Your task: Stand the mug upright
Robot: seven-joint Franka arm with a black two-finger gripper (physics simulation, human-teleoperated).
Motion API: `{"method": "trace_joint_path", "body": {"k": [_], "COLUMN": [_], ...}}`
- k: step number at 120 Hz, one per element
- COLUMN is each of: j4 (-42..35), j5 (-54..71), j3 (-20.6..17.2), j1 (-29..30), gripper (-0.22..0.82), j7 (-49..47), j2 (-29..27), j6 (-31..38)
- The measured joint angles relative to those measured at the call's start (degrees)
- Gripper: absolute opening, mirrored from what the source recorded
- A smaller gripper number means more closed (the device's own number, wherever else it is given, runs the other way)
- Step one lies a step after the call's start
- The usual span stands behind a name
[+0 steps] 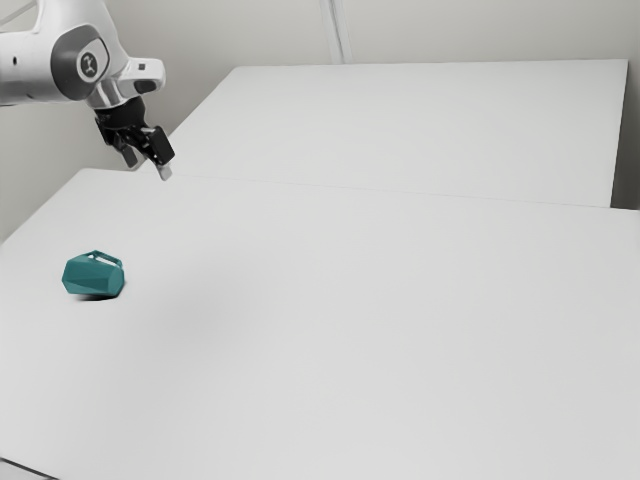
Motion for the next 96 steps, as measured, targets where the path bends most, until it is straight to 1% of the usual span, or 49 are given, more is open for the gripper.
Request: {"method": "trace_joint_path", "body": {"k": [13, 17, 24, 29, 36, 53, 68, 82, 96], "j4": [-0.41, -0.40, -0.50, -0.44, -0.28, 0.28, 4.48, 6.50, 9.28], "j5": [-0.38, -1.17, -3.46, -4.80, -6.21, -9.92, -13.55, -19.90, -23.95], "j3": [0.49, 1.68, 5.07, 6.83, 7.93, 7.79, 7.18, 7.23, 7.13], "j1": [-0.01, -0.53, -1.06, 0.12, 3.49, 11.30, 16.13, 21.16, 24.81], "gripper": [0.60, 0.60, 0.60, 0.60, 0.60, 0.60, 0.60, 0.60, 0.60], "j7": [0.01, 0.07, 0.49, 0.84, 1.54, 3.76, 6.05, 7.52, 8.31], "j2": [-0.02, 0.03, 0.24, 0.48, 1.19, 3.06, 7.76, 11.94, 16.25], "j6": [0.59, 0.75, 0.93, 0.97, 1.02, 1.08, 1.08, 1.02, 0.26]}}
